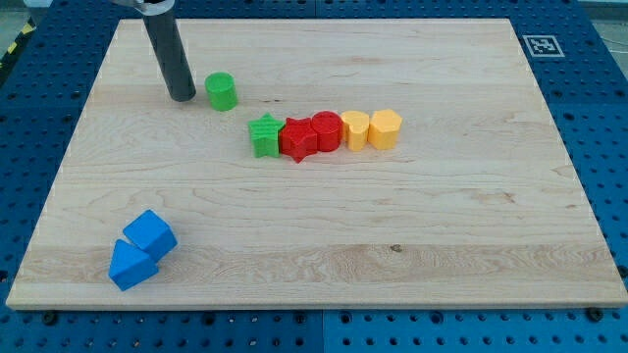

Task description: Push the green circle towards down

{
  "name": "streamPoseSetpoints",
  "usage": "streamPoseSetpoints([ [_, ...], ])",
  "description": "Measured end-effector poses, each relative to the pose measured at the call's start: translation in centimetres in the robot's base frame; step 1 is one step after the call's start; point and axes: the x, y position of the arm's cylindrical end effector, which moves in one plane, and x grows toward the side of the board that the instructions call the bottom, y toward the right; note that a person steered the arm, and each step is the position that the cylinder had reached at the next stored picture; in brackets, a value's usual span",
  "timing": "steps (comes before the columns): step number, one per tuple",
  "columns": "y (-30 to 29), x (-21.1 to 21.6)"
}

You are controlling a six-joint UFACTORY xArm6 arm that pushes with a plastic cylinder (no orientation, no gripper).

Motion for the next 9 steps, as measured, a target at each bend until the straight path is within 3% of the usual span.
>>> streamPoseSetpoints([
  [2, 1.4, 0.7],
  [4, 4.3, -3.6],
  [5, 6.7, -1.6],
  [9, 7.0, -1.3],
])
